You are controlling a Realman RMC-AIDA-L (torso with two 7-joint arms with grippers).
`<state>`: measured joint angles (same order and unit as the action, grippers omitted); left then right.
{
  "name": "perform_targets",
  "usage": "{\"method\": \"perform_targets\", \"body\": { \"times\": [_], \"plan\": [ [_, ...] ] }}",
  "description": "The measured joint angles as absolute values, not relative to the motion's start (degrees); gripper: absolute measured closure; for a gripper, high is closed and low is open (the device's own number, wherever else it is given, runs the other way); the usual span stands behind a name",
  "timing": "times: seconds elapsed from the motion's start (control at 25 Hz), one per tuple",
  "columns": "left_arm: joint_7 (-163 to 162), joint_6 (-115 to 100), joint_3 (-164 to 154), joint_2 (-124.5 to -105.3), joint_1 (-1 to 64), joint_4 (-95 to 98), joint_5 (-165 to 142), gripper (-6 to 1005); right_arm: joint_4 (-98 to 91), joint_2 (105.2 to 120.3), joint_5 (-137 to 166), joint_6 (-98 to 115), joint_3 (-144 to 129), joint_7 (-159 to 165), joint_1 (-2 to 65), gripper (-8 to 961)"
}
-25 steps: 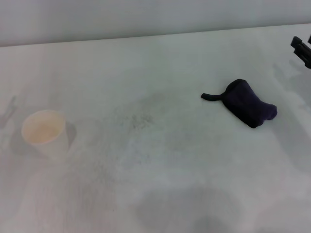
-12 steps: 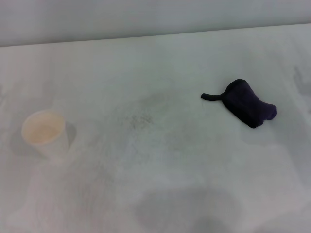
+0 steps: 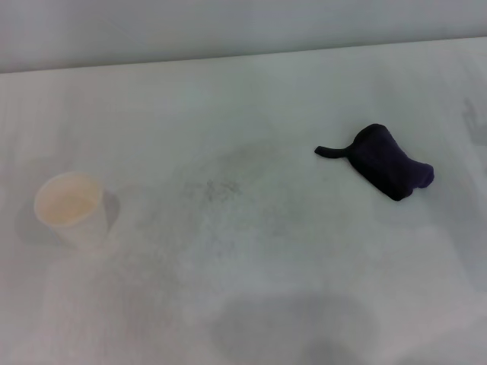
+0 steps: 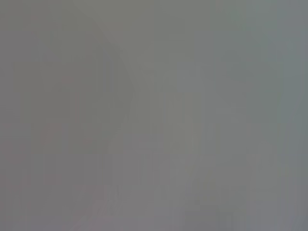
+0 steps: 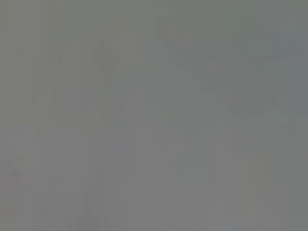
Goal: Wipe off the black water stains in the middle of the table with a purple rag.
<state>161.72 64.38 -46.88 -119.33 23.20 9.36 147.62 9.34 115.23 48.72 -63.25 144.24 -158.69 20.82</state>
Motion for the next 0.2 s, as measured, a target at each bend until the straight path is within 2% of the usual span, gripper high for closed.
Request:
{"method": "perform_targets", "body": {
  "times": [0.2],
  "plan": [
    [161.7, 64.9, -47.1, -119.08, 21.9, 10.1, 147.2, 114, 8.4, 115.31, 48.0, -68.6, 144.3, -159.8, 18.9, 409]
  ]
}}
